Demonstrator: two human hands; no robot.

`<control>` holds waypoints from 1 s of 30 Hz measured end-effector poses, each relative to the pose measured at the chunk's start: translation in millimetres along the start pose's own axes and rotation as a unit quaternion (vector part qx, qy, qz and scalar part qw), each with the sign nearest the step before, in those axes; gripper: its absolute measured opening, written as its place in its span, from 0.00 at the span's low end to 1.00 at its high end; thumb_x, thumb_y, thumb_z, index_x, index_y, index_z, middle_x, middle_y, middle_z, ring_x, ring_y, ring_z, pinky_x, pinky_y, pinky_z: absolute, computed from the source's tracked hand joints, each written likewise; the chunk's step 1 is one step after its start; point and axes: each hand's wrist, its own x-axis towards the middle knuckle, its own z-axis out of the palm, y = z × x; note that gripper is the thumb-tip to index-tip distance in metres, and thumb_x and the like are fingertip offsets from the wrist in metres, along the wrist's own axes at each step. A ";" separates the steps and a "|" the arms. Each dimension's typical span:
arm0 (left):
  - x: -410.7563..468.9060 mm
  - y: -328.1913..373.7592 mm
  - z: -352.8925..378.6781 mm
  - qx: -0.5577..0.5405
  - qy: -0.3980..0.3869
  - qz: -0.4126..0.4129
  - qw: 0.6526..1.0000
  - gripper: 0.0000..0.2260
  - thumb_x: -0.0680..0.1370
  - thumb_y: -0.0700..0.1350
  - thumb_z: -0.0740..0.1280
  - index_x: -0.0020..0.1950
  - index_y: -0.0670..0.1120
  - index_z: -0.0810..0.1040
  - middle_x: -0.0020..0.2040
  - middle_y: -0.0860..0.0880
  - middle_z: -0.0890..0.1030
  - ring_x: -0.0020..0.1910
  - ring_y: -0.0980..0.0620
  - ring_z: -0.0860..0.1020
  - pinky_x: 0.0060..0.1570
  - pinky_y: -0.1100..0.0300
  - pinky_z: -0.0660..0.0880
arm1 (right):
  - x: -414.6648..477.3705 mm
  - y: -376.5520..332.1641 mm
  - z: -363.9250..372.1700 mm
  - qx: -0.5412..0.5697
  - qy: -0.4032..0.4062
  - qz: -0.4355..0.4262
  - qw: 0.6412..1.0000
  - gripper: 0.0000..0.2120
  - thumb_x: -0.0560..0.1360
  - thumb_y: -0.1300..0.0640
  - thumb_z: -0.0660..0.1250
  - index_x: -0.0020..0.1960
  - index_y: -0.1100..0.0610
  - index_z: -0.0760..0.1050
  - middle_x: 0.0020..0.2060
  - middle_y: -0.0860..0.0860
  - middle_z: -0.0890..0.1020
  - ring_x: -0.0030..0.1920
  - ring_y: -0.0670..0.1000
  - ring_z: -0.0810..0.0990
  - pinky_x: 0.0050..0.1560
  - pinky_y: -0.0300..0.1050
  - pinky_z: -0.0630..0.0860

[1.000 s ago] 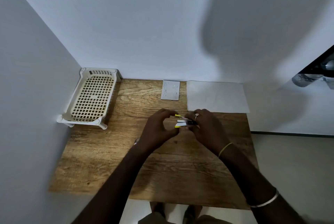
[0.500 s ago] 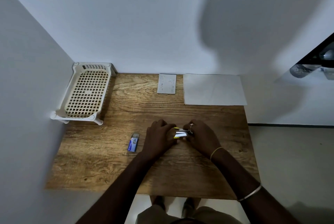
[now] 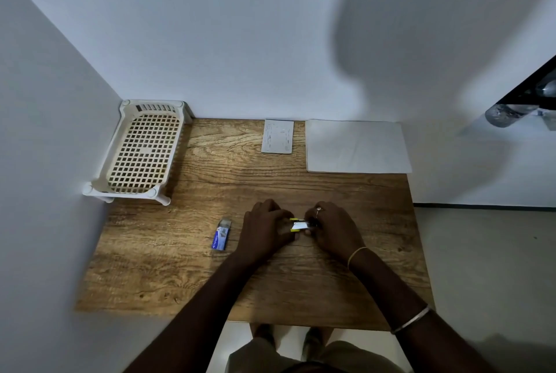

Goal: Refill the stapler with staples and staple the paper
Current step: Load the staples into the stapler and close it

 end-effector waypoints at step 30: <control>8.5 -3.6 9.4 0.014 -0.036 0.002 0.999 0.31 0.66 0.65 0.75 0.68 0.60 0.76 0.56 0.56 0.75 0.58 0.51 0.72 0.51 0.52 0.65 | 0.5 4.5 3.9 -0.033 -0.011 0.010 0.999 0.17 0.69 0.53 0.75 0.57 0.48 0.79 0.52 0.47 0.80 0.54 0.53 0.78 0.54 0.50 0.71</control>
